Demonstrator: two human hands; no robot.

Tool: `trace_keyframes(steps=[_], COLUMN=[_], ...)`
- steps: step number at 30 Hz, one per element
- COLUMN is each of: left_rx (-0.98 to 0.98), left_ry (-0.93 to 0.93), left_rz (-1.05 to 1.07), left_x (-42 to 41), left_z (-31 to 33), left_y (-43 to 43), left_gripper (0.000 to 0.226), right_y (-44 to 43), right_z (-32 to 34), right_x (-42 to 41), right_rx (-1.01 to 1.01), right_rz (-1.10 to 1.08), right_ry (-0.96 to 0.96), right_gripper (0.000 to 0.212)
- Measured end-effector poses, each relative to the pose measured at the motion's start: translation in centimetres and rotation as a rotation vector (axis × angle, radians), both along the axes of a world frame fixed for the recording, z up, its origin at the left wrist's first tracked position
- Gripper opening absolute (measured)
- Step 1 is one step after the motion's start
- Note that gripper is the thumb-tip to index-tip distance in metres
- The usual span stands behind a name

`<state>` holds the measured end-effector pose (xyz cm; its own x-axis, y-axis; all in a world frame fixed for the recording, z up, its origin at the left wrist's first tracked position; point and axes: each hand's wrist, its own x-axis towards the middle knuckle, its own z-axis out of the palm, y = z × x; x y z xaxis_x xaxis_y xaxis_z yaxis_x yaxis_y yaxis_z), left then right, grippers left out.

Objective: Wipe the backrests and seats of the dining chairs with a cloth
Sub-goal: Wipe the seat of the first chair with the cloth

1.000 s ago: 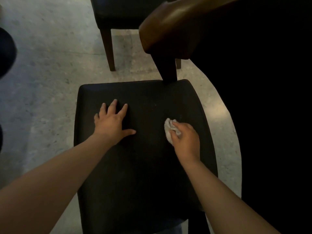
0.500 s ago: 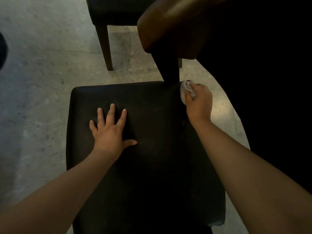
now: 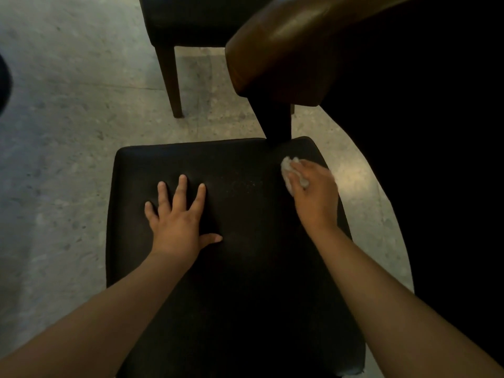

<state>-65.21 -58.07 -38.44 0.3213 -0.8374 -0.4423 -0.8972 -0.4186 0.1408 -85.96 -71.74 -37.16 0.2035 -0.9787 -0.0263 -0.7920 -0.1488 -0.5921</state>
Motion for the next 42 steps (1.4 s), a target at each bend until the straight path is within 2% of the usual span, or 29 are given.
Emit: trace_keyframes(steps=[3,8,13,16,20,25,28,32,35,37,40,42], left_rx=[0.027,0.043,0.053,0.055,0.054,0.050,0.042,0.044,0.046,0.040,0.032,0.031], left_ry=[0.000,0.009,-0.001,-0.009,-0.005,-0.005,-0.003,-0.002,-0.012,-0.013,-0.003,-0.012], left_rz=[0.003,0.006,0.010,0.009,0.016,0.016,0.005,0.008,-0.005,-0.009,-0.004,0.000], left_x=[0.0,-0.2,-0.2,-0.3,-0.2,-0.1,-0.1,-0.1,-0.2,-0.1,-0.1,-0.1], left_z=[0.2,0.5,0.6,0.6,0.6,0.3,0.3,0.4,0.4,0.3,0.2,0.2], left_y=[-0.1,-0.3,-0.4,-0.4,-0.4,-0.3,-0.3,-0.3,-0.2,-0.1,-0.1,-0.1], left_gripper=[0.112,0.111,0.111,0.112,0.112,0.112,0.112,0.112,0.111,0.111,0.112,0.112], right_y=[-3.7,-6.6,-2.4,-0.3,-2.3,-4.1,-1.7,1.4,0.1,-2.0,-3.9,-3.4], right_z=[0.5,-0.3,-1.1,-0.7,0.6,0.1,-0.4,0.0,0.8,1.0,0.5,0.1], right_x=[0.3,1.6,0.9,0.3,1.0,3.8,3.7,2.2,2.1,2.9,4.5,5.3], right_rx=[-0.010,0.190,0.067,0.080,0.007,0.084,0.077,0.146,0.077,0.005,0.054,0.085], right_rz=[-0.087,-0.124,0.065,0.148,0.113,0.012,0.105,0.278,0.178,0.132,0.116,0.108], right_ry=[0.057,0.011,0.027,-0.026,-0.083,-0.060,-0.038,-0.100,-0.154,-0.121,-0.014,-0.009], right_gripper=[0.035,0.041,0.036,0.034,0.031,0.031,0.032,0.032,0.031,0.030,0.030,0.030])
